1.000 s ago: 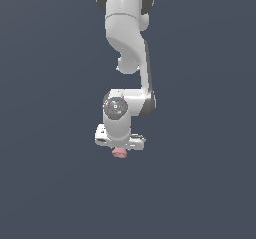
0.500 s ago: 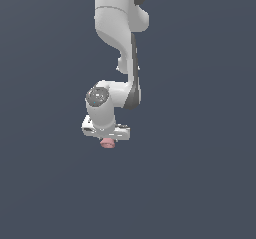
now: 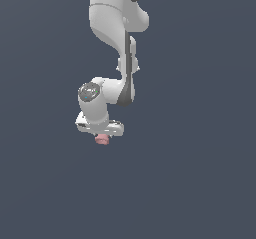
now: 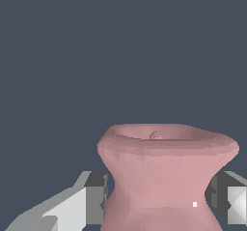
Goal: Pick up the object and move it to a goal position.
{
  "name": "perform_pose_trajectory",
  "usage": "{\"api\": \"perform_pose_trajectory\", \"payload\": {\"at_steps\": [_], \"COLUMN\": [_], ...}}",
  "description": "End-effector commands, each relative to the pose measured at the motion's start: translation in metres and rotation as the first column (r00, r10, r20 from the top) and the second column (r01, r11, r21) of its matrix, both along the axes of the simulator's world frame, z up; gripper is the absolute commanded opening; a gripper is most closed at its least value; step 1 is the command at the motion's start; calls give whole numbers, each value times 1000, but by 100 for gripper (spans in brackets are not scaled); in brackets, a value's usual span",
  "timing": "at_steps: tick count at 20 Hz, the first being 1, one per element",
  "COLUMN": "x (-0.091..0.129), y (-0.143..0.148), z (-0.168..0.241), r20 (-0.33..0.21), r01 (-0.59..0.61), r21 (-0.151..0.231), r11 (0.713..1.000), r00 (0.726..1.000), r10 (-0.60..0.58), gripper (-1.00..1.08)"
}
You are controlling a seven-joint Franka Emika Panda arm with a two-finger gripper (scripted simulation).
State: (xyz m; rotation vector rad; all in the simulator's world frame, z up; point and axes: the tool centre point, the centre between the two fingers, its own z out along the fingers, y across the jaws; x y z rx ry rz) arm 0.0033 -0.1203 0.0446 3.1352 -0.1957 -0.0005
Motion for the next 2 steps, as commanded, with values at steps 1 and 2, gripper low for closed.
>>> {"api": "perform_pose_trajectory", "payload": {"at_steps": [1, 2], "x": [0, 1], "y": [0, 0], "z": [0, 0], "r20": [0, 0], "r01": [-1, -1], "r21": [0, 0], "r11": [1000, 1000], "r00": [1000, 1000], "r10": [1, 1], "gripper": [-100, -100]}}
